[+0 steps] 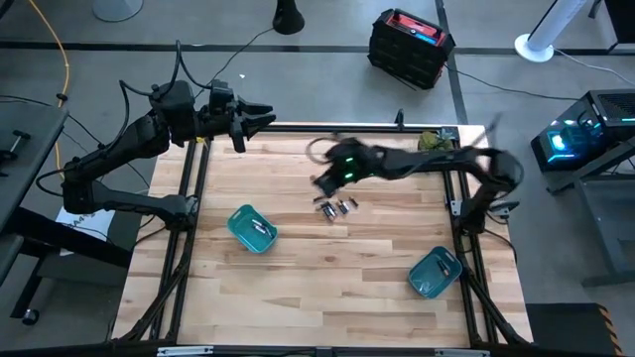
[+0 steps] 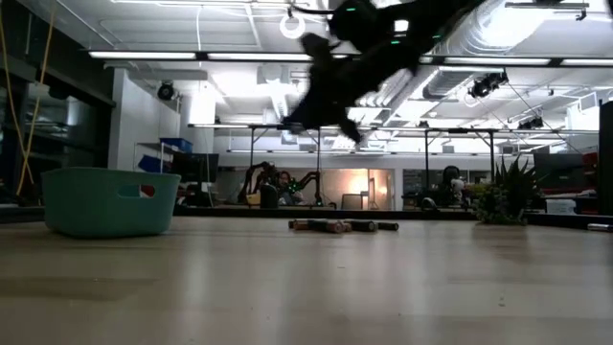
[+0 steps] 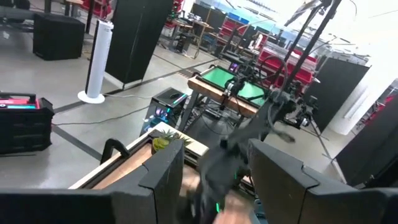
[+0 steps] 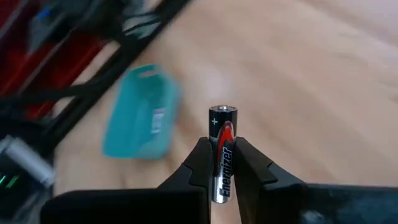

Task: Sort batteries
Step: Put the silver battery into the green bin

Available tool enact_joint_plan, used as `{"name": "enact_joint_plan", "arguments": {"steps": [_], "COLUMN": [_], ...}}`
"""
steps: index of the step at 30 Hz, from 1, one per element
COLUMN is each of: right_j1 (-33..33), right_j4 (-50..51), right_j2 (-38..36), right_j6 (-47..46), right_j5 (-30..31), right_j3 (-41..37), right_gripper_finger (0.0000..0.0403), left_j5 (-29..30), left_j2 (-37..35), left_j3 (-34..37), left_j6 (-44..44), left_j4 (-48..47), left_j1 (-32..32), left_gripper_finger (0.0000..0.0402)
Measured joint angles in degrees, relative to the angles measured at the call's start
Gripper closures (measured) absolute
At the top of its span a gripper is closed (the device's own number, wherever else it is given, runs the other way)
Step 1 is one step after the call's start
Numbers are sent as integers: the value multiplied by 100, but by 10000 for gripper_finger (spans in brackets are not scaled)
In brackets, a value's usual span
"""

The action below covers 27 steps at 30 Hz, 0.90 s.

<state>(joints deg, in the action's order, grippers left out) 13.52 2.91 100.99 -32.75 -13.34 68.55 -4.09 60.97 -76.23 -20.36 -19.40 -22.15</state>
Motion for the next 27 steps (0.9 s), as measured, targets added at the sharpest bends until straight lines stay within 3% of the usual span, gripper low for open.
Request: {"name": "enact_joint_plan", "arguments": {"steps": [6,13,18,27], "right_j1": [-403,-687,-799,-789], "right_j4": [25,136,704,1752], "right_j2": [1608,2766,3039,3090], "right_j6": [562,782,1083,1880], "right_j5": [-1078,-1881,-2012,-1690], "right_j3": [1743,3562,4423,5057], "right_gripper_finger": [374,361,336,227], "left_j5": [36,34,33,28], "left_j2": [0,0,0,0], "left_j3": [0,0,0,-2], "left_j6": [0,-9,-49,-50], "left_j4": [-2,-2,-4,-7], "left_j1": [0,0,0,0], "left_gripper_finger": [229,229,229,229]}}
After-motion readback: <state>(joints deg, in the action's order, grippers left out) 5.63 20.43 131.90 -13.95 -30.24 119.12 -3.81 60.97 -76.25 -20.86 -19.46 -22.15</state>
